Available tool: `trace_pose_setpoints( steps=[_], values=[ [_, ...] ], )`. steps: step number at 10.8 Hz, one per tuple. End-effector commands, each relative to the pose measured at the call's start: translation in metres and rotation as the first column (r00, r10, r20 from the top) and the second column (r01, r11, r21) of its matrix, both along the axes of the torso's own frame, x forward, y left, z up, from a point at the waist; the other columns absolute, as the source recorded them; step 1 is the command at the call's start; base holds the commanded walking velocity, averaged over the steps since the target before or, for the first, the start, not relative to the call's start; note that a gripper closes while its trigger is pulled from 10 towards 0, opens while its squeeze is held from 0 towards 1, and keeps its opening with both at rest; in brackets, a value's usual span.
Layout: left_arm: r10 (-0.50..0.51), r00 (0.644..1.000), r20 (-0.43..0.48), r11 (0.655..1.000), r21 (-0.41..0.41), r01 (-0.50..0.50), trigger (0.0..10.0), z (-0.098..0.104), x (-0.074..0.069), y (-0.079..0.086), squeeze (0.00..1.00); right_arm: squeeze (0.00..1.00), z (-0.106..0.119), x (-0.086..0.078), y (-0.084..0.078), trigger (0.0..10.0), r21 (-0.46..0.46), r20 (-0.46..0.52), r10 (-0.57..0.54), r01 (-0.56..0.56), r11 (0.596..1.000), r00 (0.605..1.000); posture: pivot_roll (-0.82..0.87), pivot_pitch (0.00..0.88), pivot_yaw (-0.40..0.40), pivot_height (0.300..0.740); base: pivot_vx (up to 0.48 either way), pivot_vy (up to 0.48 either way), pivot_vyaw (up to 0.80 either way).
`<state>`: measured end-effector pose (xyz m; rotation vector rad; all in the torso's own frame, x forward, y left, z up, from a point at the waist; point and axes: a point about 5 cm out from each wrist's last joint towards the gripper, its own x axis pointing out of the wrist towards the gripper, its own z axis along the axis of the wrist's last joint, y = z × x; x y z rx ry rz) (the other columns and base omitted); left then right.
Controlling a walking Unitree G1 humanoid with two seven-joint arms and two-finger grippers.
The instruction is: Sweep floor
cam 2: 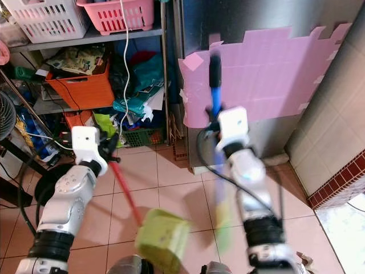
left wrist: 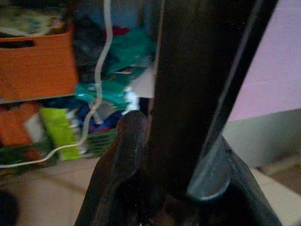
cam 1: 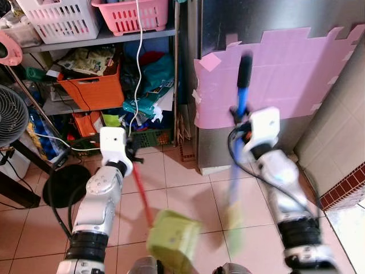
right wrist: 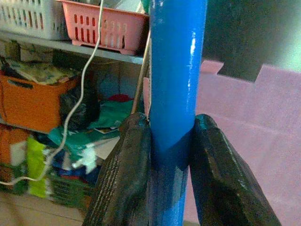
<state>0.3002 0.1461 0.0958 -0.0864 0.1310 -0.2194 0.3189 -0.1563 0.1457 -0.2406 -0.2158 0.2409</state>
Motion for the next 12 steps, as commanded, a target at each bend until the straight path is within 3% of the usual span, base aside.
trace_pose_setpoints(
  steps=[1, 2, 4, 5, 9, 12],
  values=[
    [-0.048, 0.995, 0.090, 0.998, -0.037, 0.052, 10.0, 0.017, 0.001, -0.005, 0.00, 0.00, 0.010, 0.000, 0.004, 10.0, 0.000, 0.050, 0.011, -0.011, 1.000, 0.999, -0.10, 0.000, 0.078, 0.740, 0.000, 0.000, 0.00],
    [-0.105, 0.985, 0.138, 0.990, -0.076, 0.117, 10.0, 0.025, 0.000, -0.010, 0.00, 0.00, 0.005, -0.003, 0.000, 10.0, -0.013, 0.028, 0.004, -0.004, 1.000, 1.000, -0.10, 0.000, 0.076, 0.740, 0.000, 0.000, -0.80],
    [-0.120, 0.979, 0.163, 0.990, -0.058, 0.131, 10.0, 0.031, 0.004, -0.011, 0.00, 0.00, 0.000, -0.003, 0.000, 10.0, -0.026, 0.012, 0.001, -0.001, 1.000, 1.000, -0.10, 0.000, 0.076, 0.740, 0.000, 0.000, -0.80],
    [-0.058, 0.990, 0.127, 0.998, -0.018, 0.061, 10.0, 0.029, 0.009, -0.006, 0.00, 0.00, -0.003, -0.003, 0.001, 10.0, -0.029, 0.002, 0.000, 0.000, 1.000, 1.000, -0.10, 0.000, 0.077, 0.740, 0.000, 0.000, 0.00],
    [-0.053, 0.995, 0.090, 0.996, -0.063, 0.059, 10.0, 0.026, 0.007, -0.011, 0.00, 0.00, -0.012, -0.009, 0.004, 10.0, 0.015, -0.046, -0.032, 0.032, 0.999, 0.998, -0.11, 0.000, 0.076, 0.740, 0.000, 0.000, 0.00],
    [-0.071, 0.994, 0.081, 0.993, -0.088, 0.078, 10.0, 0.027, 0.007, -0.014, 0.00, 0.00, -0.017, -0.011, 0.006, 10.0, 0.028, -0.071, -0.034, 0.036, 0.999, 0.997, -0.11, 0.000, 0.076, 0.740, 0.000, 0.440, -0.53]
  ],
)
